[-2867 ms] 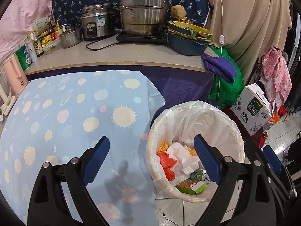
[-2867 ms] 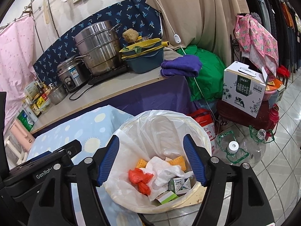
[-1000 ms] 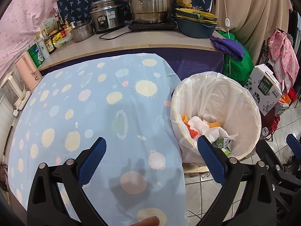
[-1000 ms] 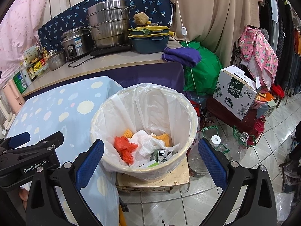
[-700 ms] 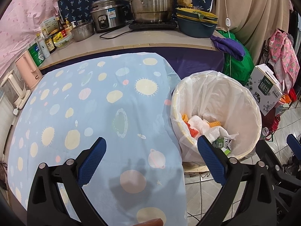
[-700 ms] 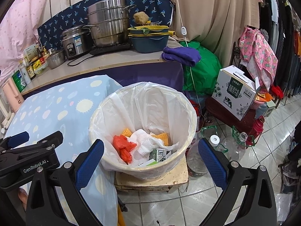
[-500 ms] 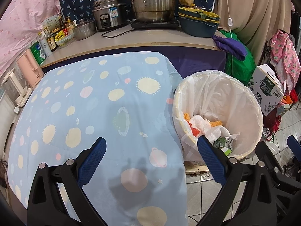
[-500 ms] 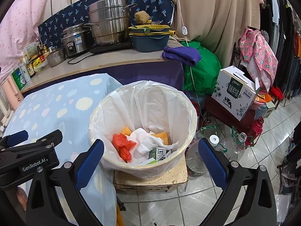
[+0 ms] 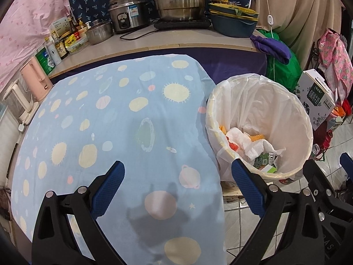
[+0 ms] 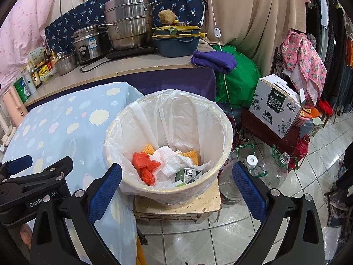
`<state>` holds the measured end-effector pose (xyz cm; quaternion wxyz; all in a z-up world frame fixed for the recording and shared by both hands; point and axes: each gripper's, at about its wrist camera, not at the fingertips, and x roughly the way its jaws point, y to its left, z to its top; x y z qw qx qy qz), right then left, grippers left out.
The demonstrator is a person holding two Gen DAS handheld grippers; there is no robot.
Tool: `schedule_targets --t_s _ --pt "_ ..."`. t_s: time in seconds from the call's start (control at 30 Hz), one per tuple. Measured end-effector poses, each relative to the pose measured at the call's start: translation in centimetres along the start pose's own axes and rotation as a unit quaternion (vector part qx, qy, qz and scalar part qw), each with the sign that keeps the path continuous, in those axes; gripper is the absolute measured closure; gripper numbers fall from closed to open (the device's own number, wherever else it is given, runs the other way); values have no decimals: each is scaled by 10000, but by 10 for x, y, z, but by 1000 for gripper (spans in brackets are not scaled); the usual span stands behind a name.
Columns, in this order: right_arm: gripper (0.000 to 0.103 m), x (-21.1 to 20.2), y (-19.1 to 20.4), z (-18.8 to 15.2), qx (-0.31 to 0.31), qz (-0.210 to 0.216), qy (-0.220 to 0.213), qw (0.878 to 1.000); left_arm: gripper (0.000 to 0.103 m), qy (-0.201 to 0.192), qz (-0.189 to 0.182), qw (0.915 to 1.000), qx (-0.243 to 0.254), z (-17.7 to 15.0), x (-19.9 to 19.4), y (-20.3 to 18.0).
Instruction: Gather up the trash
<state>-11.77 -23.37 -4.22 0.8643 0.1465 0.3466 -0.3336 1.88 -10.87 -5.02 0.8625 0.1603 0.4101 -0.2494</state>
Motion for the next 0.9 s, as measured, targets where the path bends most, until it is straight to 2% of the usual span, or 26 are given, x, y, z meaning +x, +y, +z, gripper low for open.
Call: schedule_targets --t_s 0.9 --pt "6 1 1 0 -19 -5 5 10000 10 16 -54 10000 35 -1 2 0"
